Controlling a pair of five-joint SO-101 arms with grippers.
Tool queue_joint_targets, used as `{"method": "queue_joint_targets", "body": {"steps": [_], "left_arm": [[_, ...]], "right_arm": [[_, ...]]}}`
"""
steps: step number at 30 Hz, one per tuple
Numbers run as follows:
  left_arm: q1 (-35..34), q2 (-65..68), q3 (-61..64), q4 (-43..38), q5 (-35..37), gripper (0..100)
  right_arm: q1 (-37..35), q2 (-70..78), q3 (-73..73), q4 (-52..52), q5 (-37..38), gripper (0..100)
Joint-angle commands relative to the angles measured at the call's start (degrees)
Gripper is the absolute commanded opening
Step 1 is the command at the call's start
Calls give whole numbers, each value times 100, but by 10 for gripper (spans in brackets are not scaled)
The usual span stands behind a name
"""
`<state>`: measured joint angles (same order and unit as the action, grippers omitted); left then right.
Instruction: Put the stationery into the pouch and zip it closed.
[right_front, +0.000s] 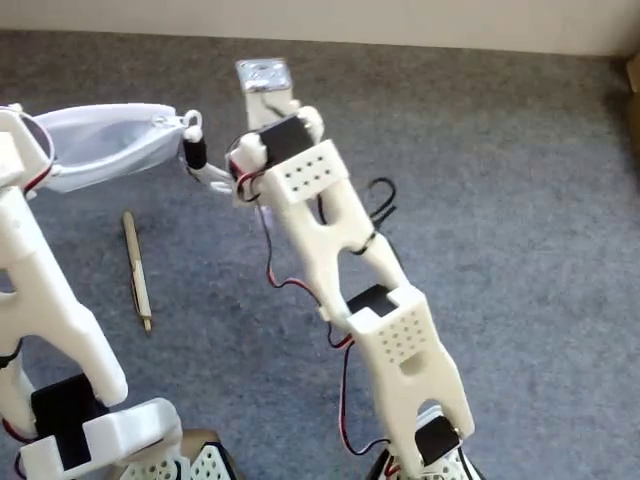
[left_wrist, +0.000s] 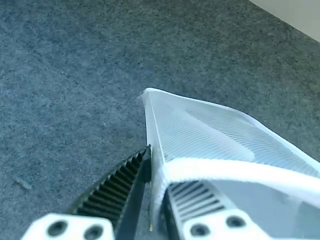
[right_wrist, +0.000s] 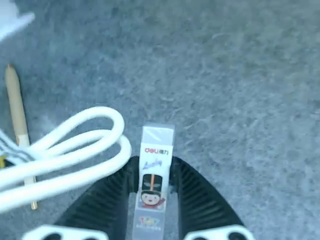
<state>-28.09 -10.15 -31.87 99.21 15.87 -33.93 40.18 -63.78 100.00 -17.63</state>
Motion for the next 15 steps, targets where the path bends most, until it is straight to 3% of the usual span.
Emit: {"method": "queue_joint_targets", "body": {"steps": [1, 15], "left_arm": [[356, -75, -66, 9, 97, 7], [989, -101, 488, -35, 404, 7]], "right_arm": [[242, -576, -286, 127, -44, 5], [303, -2686, 1965, 119, -9, 5]]}}
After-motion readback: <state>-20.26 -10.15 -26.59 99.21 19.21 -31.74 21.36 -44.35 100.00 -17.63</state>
